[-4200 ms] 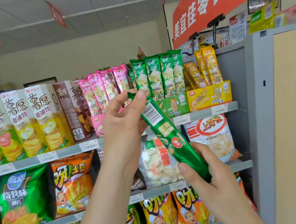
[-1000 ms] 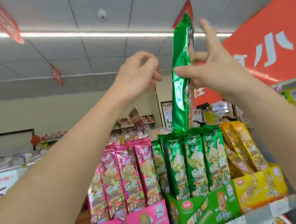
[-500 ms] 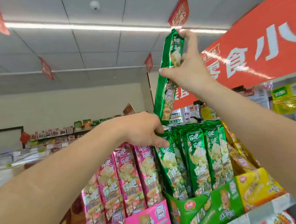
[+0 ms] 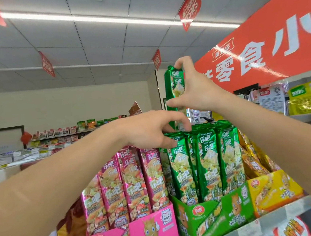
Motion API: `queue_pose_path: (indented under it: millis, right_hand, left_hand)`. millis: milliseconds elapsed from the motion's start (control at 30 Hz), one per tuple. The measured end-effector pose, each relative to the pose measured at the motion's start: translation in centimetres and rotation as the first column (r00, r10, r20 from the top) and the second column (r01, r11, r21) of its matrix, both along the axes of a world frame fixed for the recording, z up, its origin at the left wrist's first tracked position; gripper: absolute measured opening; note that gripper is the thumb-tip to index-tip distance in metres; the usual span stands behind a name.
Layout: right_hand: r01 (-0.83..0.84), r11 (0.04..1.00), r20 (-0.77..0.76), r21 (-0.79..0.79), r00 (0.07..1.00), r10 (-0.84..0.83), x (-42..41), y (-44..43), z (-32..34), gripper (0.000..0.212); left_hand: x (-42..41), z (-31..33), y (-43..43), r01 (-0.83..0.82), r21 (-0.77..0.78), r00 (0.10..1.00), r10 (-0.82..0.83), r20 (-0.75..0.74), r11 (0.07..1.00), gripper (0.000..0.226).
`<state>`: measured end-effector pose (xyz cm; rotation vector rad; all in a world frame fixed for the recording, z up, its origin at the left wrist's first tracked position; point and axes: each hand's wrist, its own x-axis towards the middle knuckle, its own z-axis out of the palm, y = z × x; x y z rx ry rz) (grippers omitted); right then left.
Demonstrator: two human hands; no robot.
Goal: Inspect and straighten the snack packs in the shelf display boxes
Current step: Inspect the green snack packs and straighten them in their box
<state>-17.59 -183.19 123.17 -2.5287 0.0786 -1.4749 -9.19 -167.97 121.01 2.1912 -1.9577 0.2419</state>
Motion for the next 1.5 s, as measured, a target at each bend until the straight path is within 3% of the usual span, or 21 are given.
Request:
queue_pose_path:
  millis: [100, 200, 333, 400, 500, 600, 800, 967, 1067, 1233, 1367, 1500]
  right_hand:
    - [0.009, 0.999, -0.167, -0.052, 0.986, -0.018, -0.2, -0.1, -0.6, 0.083]
    - [0.017, 1.0, -0.253, -0.02, 0.967, -0.022, -0.8, -0.1, -1.0, 0.088]
    - [0.034, 0.999, -0.37, -0.02, 0.928, -0.039, -1.4, 0.1, -1.2, 0.054]
    - [0.008, 1.0, -0.431, 0.006, 0.902, -0.004, -1.7, 0.4, -1.4, 0.035]
    - [0.033, 0.996, -0.438, -0.079, 0.897, -0.064, -2.3, 1.0, -1.2, 0.018]
    - [0.062, 0.99, -0.505, -0.13, 0.855, -0.12, -2.9, 1.7, -0.9, 0.041]
    - [0.116, 0.941, -0.675, -0.318, 0.669, -0.311, -3.9, 2.0, -0.9, 0.079]
    - [0.128, 0.903, -0.677, -0.41, 0.62, -0.396, -2.6, 2.1, -1.6, 0.075]
    - [0.123, 0.939, -0.71, -0.322, 0.624, -0.326, -2.0, 1.6, -2.0, 0.066]
    - [0.101, 0.968, -0.717, -0.229, 0.655, -0.238, -1.4, 0.6, -3.7, 0.067]
    - [0.099, 0.97, -0.74, -0.224, 0.631, -0.235, -1.4, 0.4, -3.7, 0.068]
    - [0.11, 0.978, -0.693, -0.18, 0.691, -0.205, -1.6, 0.4, -4.1, 0.064]
  left_hand:
    - [0.4, -0.1, 0.0, -0.031, -0.084, 0.999, 0.028, -0.031, 0.996, 0.031]
    - [0.7, -0.3, -0.2, -0.094, -0.113, 0.988, 0.107, 0.114, 0.989, 0.026]
    - [1.2, -0.7, -0.5, -0.146, -0.104, 0.945, 0.17, 0.28, 0.984, 0.04]
    - [1.5, -0.8, -0.8, -0.155, -0.108, 0.936, 0.181, 0.302, 0.982, 0.036]
    - [1.5, -1.0, -1.5, -0.173, -0.139, 0.934, 0.208, 0.292, 0.975, 0.028]
    - [1.4, -1.2, -2.2, -0.207, -0.096, 0.938, 0.226, 0.263, 0.973, 0.032]
    - [1.3, -0.6, -2.7, -0.239, -0.062, 0.938, 0.247, 0.244, 0.969, 0.035]
    - [1.0, 0.7, -2.3, -0.178, -0.023, 0.981, 0.179, 0.078, 0.984, 0.008]
    - [1.6, 0.9, -3.4, -0.263, 0.024, 0.96, 0.259, 0.105, 0.965, 0.036]
    - [2.4, -0.1, -5.5, -0.428, 0.075, 0.889, 0.404, 0.217, 0.901, 0.026]
    - [2.7, 0.7, -6.3, -0.446, 0.152, 0.893, 0.43, 0.131, 0.882, 0.043]
    - [3.5, 1.4, -6.7, -0.434, 0.112, 0.901, 0.429, 0.072, 0.894, 0.033]
